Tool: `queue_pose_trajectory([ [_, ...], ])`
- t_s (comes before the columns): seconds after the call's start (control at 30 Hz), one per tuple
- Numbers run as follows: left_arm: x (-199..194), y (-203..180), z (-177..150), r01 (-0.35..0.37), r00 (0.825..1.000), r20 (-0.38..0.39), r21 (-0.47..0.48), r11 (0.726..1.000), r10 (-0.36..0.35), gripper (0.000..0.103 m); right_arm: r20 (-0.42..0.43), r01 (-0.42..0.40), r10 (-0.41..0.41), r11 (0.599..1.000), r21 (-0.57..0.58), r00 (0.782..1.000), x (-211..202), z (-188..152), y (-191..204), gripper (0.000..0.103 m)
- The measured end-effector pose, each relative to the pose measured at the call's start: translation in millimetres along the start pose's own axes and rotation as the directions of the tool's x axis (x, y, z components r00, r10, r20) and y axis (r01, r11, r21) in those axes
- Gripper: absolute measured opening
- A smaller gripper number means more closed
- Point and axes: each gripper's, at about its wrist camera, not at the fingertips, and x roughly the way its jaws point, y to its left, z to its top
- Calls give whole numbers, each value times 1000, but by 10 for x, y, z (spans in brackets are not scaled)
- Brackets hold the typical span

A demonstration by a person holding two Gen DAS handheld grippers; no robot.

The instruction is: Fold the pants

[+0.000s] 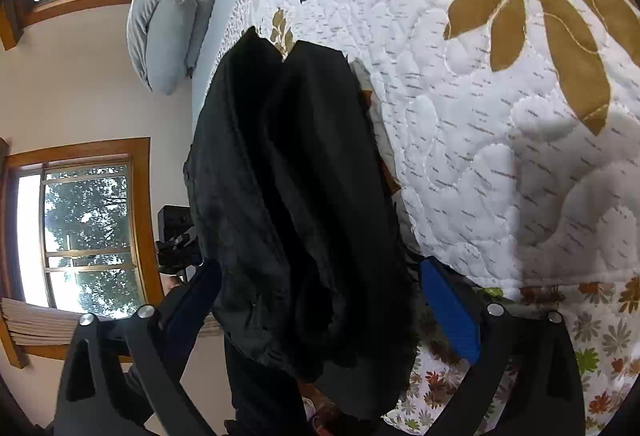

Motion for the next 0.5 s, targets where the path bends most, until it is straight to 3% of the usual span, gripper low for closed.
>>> queue_pose_trajectory([
  [0.33,172,28,-15,18,998,-53,2,1000,-18,92,-66,30,-34,998,-56,997,286,195,164,100],
  [0.5,291,-65,-81,12,997,-81,45,999,-9,94,-79,37,-43,996,-82,996,392,216,273,100],
])
